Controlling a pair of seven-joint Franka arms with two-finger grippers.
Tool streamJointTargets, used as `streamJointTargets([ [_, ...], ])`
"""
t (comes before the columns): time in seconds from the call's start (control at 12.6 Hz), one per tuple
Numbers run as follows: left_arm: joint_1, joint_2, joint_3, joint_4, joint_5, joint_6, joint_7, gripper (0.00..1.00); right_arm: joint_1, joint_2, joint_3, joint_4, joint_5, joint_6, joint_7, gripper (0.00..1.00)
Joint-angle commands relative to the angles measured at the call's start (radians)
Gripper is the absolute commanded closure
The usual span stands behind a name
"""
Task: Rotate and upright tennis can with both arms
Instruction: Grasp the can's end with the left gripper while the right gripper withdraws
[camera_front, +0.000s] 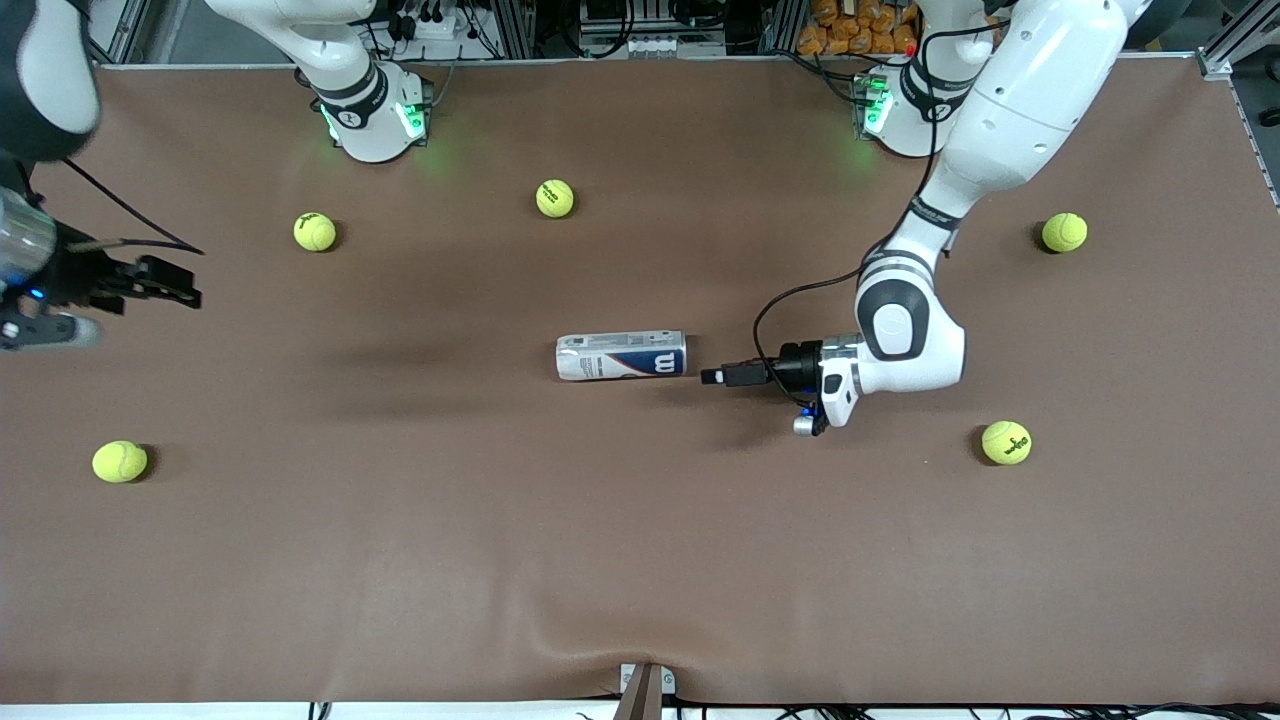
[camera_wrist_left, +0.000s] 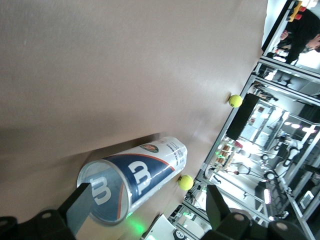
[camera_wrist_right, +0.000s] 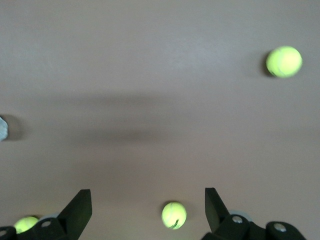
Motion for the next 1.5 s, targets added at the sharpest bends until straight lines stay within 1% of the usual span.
streamJointTargets([
  [0.0,-0.022,-0.001,-0.005,-0.041,-0.086,0.012,0.060,0.00,-0.011,-0.012,0.018,0.130,0.017,-0.122,0.104,0.00],
  [0.16,-0.055,0.028,-0.005,-0.038,-0.190,0.012,0.125,0.00,-0.012,-0.009,0.018,0.232,0.014,-0.198,0.104,0.00],
  [0.24,-0.072,0.036,-0.005,-0.038,-0.236,0.012,0.163,0.00,-0.012,-0.014,0.018,0.255,0.014,-0.229,0.107,0.00],
  [0.32,-0.089,0.040,-0.003,-0.040,-0.261,0.012,0.172,0.00,-0.011,-0.014,0.021,0.264,0.017,-0.249,0.142,0.00],
  [0.47,-0.094,0.042,-0.005,-0.038,-0.268,0.012,0.173,0.00,-0.008,-0.026,0.029,0.266,0.021,-0.265,0.213,0.00],
  [0.55,-0.101,0.054,-0.011,-0.029,-0.287,0.012,0.171,0.09,-0.012,-0.020,0.023,0.270,0.041,-0.266,0.215,0.00],
  [0.63,-0.114,0.065,-0.015,-0.016,-0.346,0.012,0.174,0.34,-0.012,-0.021,0.020,0.276,0.056,-0.266,0.215,0.00],
  [0.71,-0.133,0.064,-0.015,-0.006,-0.398,0.012,0.174,0.64,-0.008,-0.020,0.026,0.278,0.052,-0.263,0.215,0.00],
  [0.79,-0.143,0.065,-0.015,0.015,-0.417,0.012,0.167,0.96,-0.005,-0.020,0.026,0.279,0.046,-0.260,0.210,0.00],
  [0.87,-0.134,0.059,-0.014,0.040,-0.416,0.012,0.145,1.00,-0.005,-0.017,0.024,0.287,0.043,-0.259,0.200,0.00],
  [1.03,-0.117,0.047,0.001,0.095,-0.382,0.011,0.003,1.00,-0.011,-0.015,0.021,0.306,0.047,-0.257,0.193,0.00],
  [1.11,-0.096,0.028,0.011,0.138,-0.324,0.011,-0.098,1.00,-0.006,-0.015,0.023,0.304,0.046,-0.255,0.190,0.00],
  [1.34,-0.071,0.021,0.012,0.312,-0.108,0.011,-0.437,1.00,-0.001,-0.015,0.027,0.304,0.026,-0.254,0.138,0.00],
  [1.42,-0.062,0.004,0.012,0.343,-0.077,0.011,-0.497,1.00,-0.001,-0.014,0.027,0.304,0.026,-0.255,0.137,0.00],
])
